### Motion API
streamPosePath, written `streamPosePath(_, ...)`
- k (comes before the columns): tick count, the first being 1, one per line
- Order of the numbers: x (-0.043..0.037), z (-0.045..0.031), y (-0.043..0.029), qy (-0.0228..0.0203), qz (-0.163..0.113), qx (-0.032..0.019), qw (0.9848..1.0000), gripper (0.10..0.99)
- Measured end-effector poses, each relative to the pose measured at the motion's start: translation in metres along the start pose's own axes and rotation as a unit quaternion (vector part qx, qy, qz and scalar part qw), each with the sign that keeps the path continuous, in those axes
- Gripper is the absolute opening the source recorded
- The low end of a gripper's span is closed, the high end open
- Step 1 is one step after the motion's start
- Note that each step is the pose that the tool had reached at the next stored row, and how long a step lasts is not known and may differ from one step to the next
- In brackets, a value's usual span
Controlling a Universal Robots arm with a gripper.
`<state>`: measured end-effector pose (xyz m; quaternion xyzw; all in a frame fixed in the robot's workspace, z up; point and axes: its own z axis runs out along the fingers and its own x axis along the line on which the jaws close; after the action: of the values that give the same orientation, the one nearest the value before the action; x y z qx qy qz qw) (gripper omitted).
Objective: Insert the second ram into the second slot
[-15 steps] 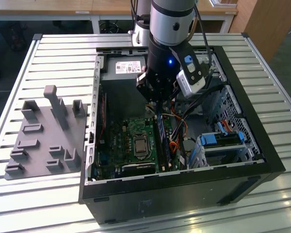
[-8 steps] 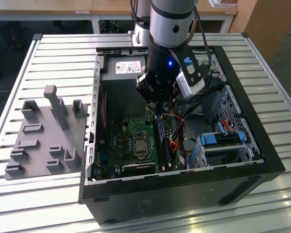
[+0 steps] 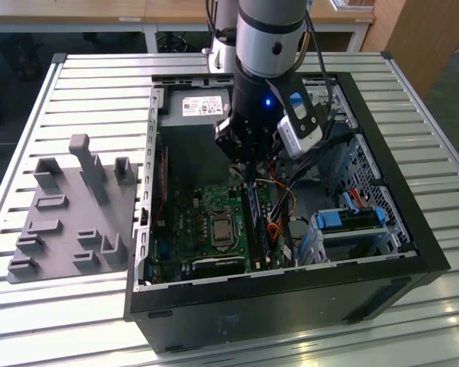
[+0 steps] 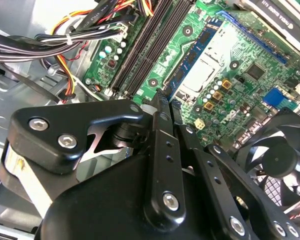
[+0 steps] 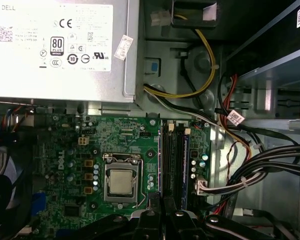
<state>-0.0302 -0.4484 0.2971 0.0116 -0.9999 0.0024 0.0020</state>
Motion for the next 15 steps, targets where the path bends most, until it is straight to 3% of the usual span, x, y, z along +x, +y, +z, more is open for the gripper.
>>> streamPosePath(15, 0.0, 0.0038, 0.0, 0.0, 0.0, 0.0, 1.0, 0.137)
